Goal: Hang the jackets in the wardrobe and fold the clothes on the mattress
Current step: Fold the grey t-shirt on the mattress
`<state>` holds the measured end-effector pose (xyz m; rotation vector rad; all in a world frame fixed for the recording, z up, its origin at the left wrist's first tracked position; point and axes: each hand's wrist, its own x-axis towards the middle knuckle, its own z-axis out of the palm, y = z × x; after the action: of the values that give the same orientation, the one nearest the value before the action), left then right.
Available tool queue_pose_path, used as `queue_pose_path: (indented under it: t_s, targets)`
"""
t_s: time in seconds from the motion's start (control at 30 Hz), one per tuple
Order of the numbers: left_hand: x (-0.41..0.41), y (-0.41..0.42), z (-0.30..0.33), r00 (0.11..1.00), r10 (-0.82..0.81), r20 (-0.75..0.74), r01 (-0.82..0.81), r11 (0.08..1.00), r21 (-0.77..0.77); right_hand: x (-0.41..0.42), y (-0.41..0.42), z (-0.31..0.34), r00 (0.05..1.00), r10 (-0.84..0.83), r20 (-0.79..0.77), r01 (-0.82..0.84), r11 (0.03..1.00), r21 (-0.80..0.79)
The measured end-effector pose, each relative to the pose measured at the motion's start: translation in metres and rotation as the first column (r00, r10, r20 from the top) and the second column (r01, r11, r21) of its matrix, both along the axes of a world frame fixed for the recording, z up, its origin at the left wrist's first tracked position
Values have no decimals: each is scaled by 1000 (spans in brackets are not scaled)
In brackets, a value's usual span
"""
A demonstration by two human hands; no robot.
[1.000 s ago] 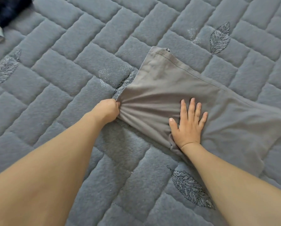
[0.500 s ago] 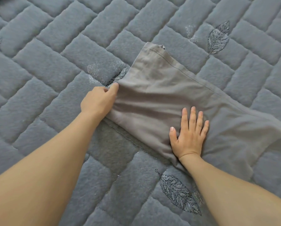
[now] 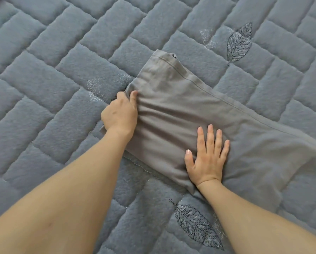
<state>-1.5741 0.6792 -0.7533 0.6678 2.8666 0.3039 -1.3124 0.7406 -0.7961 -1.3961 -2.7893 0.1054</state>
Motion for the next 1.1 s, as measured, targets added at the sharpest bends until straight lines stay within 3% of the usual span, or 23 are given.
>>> queue_pose_path:
  t_s: [0.07, 0.2, 0.33, 0.47, 0.6, 0.77, 0.87, 1.0, 1.1]
  targets:
    - [7, -2, -3, 998, 65, -20, -65, 997, 34, 0, 1, 0, 1000, 2, 4, -2, 1000, -5]
    - [20, -22, -13, 984, 132, -119, -139, 989, -51, 3, 0, -1, 1000, 4, 24, -4, 1000, -4]
    - [19, -21, -23, 975, 183, -123, -190, 981, -49, 0, -1, 0, 998, 25, 60, -25, 1000, 7]
    - [17, -21, -32, 974, 185, -129, -190, 981, -29, -12, 8, 8, 983, 157, 96, -156, 988, -16]
    - [17, -19, -33, 978, 179, -106, -184, 982, -39, -98, 58, 17, 969, 246, 29, -244, 967, -73]
    - [15, -20, -34, 980, 171, -100, -174, 984, -24, -206, 118, 18, 1000, 19, -17, -20, 995, -94]
    - [13, -20, -35, 983, 159, -93, -162, 987, -23, -220, 124, 14, 998, -7, -62, 5, 1000, -30]
    - [12, -21, -35, 984, 156, -82, -159, 987, -24, -218, 120, 12, 970, 106, -219, -93, 993, 66]
    - [11, -19, -35, 985, 149, -88, -152, 988, -24, -221, 121, 13, 961, 128, -246, -115, 991, 67]
